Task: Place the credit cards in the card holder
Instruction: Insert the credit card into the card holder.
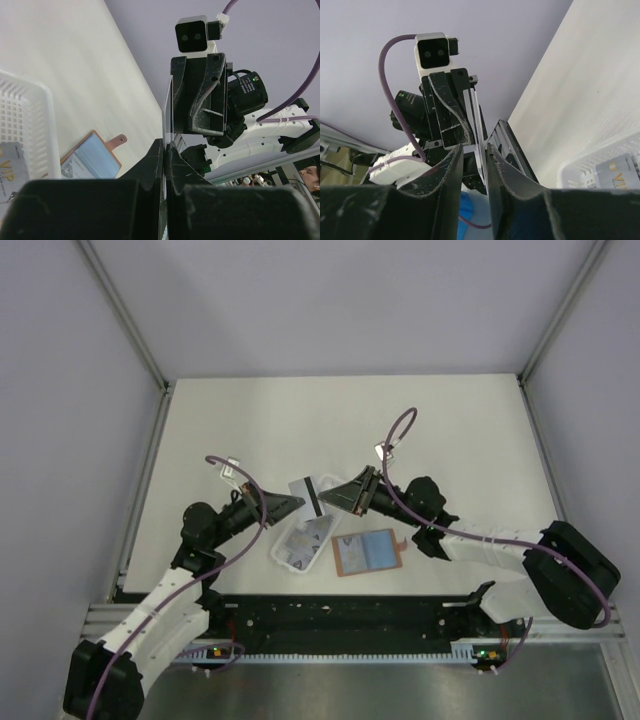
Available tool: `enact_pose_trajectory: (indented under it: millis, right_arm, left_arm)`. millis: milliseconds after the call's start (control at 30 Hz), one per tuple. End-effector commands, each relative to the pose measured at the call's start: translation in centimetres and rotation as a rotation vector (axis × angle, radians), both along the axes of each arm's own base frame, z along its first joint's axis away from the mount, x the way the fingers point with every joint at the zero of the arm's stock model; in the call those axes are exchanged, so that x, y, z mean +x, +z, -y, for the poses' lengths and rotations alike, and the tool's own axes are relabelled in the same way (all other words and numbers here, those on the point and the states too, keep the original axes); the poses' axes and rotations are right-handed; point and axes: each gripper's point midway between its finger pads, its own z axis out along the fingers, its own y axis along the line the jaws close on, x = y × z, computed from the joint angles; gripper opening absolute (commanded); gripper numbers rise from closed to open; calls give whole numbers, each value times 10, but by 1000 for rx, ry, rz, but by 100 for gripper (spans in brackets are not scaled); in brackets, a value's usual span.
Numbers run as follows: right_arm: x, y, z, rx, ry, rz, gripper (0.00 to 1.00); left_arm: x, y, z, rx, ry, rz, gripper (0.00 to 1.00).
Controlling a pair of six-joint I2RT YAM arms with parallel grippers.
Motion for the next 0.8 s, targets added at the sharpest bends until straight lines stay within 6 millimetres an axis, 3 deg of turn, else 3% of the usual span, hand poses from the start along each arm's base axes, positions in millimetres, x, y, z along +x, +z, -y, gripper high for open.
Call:
enact_pose_trajectory:
  millis: [0,100,533,767]
  right_arm:
    - [-7,43,12,111,-3,106,25]
    - [-6,43,13,109,-6,107,25]
    - [-9,44,9,123,27,110,0]
    - [-4,32,7,83,10,88,0]
  left_arm:
    - [10,0,-5,17,56,18,0]
    - [10,-1,-5,18,56,16,0]
    - [10,-2,-5,18,56,12,0]
    - [14,-11,-4,33,59,-14,0]
